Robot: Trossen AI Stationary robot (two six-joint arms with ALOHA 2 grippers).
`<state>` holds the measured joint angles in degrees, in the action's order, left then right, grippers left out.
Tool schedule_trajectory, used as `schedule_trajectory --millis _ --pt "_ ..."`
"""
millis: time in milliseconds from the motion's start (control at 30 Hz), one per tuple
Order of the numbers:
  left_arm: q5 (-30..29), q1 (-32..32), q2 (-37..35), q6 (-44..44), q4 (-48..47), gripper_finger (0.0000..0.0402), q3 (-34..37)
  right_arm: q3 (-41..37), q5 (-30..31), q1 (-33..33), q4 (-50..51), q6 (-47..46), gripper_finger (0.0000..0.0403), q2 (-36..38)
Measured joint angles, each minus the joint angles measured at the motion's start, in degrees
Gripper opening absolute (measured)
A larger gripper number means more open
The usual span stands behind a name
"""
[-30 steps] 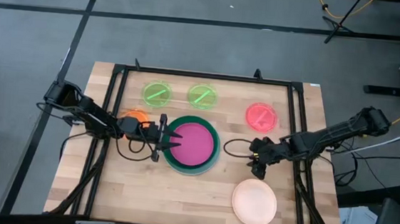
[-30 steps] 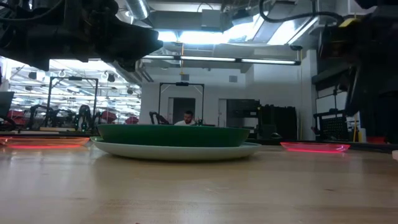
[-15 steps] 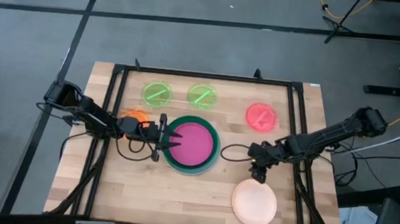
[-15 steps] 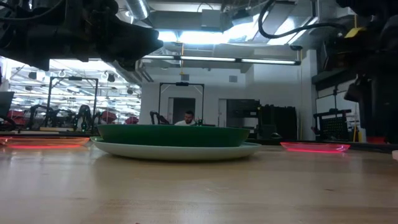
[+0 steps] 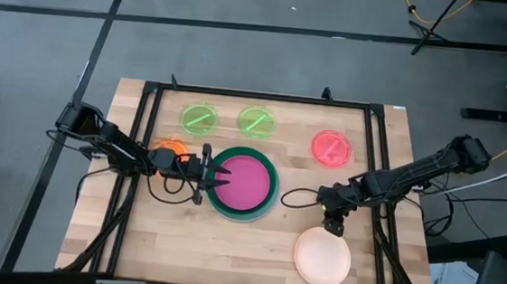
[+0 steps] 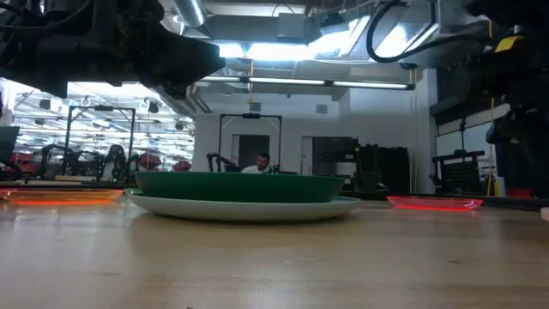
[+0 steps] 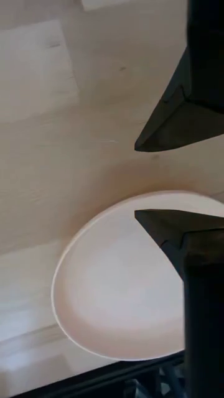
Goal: Stack plastic plates
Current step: Stack the light brown plate on top of the pink plate
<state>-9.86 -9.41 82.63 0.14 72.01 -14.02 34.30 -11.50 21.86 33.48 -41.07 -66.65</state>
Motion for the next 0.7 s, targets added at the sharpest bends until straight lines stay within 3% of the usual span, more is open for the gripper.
schedule_trajectory --millis 300,467,700 --pt "-0.2 0.0 0.0 0.0 0.0 0.013 0.0 -1.5 7.9 5.2 -6.6 2.4 0.0149 0.0" --pt "-0.2 0.0 0.0 0.0 0.0 0.013 0.0 -4.9 7.8 6.0 -10.0 0.2 0.0149 -1.4" --pt "-0.9 0.0 0.0 0.0 -0.1 0.013 0.0 -6.4 2.9 5.9 -16.6 1.6 0.0149 -5.9"
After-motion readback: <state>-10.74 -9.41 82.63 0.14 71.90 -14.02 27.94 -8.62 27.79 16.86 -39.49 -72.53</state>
